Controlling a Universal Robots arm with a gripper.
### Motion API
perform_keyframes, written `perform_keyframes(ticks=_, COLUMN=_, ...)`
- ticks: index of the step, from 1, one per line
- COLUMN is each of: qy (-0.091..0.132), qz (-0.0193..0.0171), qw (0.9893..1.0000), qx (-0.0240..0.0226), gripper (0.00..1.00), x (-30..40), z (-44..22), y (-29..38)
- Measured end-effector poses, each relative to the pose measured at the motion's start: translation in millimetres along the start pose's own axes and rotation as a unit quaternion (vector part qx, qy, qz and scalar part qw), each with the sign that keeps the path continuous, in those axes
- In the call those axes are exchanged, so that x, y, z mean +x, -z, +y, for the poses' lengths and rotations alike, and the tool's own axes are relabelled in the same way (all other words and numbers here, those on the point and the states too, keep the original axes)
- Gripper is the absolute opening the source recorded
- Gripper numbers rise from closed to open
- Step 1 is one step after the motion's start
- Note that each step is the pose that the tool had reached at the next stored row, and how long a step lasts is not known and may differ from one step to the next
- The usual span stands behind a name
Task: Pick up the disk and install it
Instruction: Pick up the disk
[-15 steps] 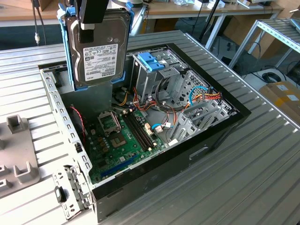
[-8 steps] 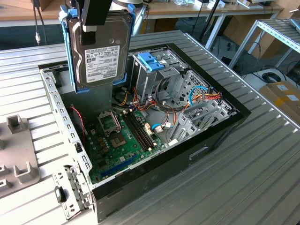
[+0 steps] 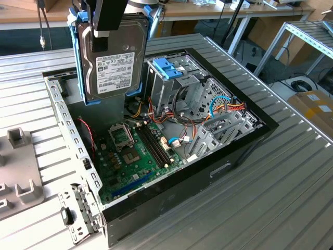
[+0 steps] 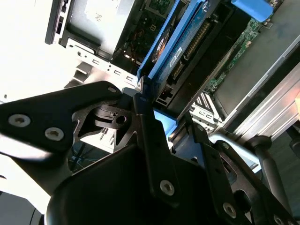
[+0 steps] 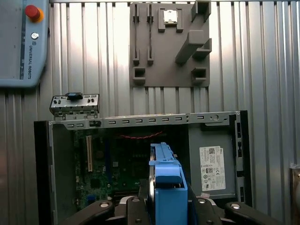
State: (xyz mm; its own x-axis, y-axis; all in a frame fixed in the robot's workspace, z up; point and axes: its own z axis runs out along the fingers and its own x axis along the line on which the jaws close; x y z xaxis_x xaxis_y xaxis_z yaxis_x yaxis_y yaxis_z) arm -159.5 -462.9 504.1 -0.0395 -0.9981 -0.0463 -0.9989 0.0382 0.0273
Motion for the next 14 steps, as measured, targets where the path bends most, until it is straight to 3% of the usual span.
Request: perform_keyframes(ticks=14, qy=0.000, qz=0.0000, qw=1.0000, qx=0.0000, gripper=0.37, x=9.3, z=-3.4, y=-0.5)
